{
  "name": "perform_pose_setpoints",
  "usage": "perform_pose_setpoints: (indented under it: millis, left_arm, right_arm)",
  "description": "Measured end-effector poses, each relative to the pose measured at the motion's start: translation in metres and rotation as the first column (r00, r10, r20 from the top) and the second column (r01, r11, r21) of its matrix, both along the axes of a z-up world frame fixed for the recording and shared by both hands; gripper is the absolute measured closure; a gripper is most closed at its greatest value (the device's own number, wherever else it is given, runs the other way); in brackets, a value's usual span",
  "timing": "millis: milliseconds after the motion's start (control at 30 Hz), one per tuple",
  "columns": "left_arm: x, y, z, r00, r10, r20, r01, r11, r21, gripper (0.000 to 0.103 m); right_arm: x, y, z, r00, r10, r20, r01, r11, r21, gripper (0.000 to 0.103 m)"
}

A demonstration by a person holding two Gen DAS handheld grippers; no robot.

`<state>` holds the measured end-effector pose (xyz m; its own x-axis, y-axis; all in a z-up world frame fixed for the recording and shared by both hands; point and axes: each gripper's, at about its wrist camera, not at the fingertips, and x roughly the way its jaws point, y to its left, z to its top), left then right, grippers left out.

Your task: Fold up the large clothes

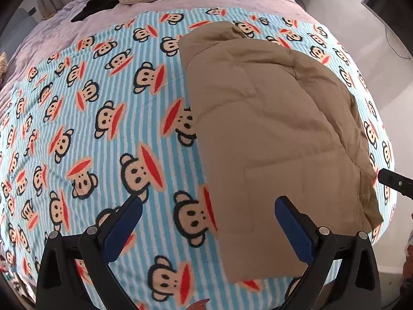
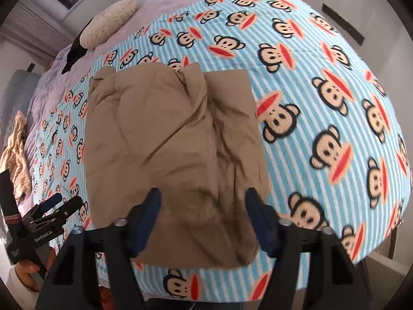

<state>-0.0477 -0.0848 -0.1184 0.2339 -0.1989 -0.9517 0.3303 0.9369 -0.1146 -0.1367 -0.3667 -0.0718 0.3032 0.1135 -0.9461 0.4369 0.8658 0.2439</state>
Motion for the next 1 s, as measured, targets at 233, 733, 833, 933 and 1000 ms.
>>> perform_pose_setpoints:
  millis: [233,733,833,933,1000]
  left_arm:
    - [0.011,-0.011,-0.01,0.999,0.033,-0.04,-0.033,0.999,0.003,0.0]
    - [0.043,-0.013,-0.033,0.98,0.024,-0.199,-0.062,0.98,-0.189,0.0]
    - [0.051,-0.011,-0.042,0.967,0.014,-0.256,-0.081,0.964,-0.252,0.001]
    - [0.056,-0.012,-0.046,0.966,0.001,-0.26,-0.078,0.955,-0.286,0.001]
    - [0.06,-0.013,-0.05,0.964,-0.017,-0.265,-0.072,0.943,-0.324,0.001]
  right_arm:
    - [0.016,-0.035,-0.019,1.0,0.022,0.001,-0.022,0.997,0.075,0.017]
    - [0.024,-0.09,-0.061,1.0,-0.013,-0.007,0.015,0.95,0.312,0.016]
    - [0.032,-0.094,-0.069,1.0,-0.013,0.007,0.009,0.905,0.426,0.016]
    - [0.046,-0.087,-0.075,0.998,0.065,0.0,-0.059,0.908,0.415,0.016]
    - [0.054,-0.078,-0.078,0.991,0.13,-0.021,-0.116,0.936,0.333,0.016]
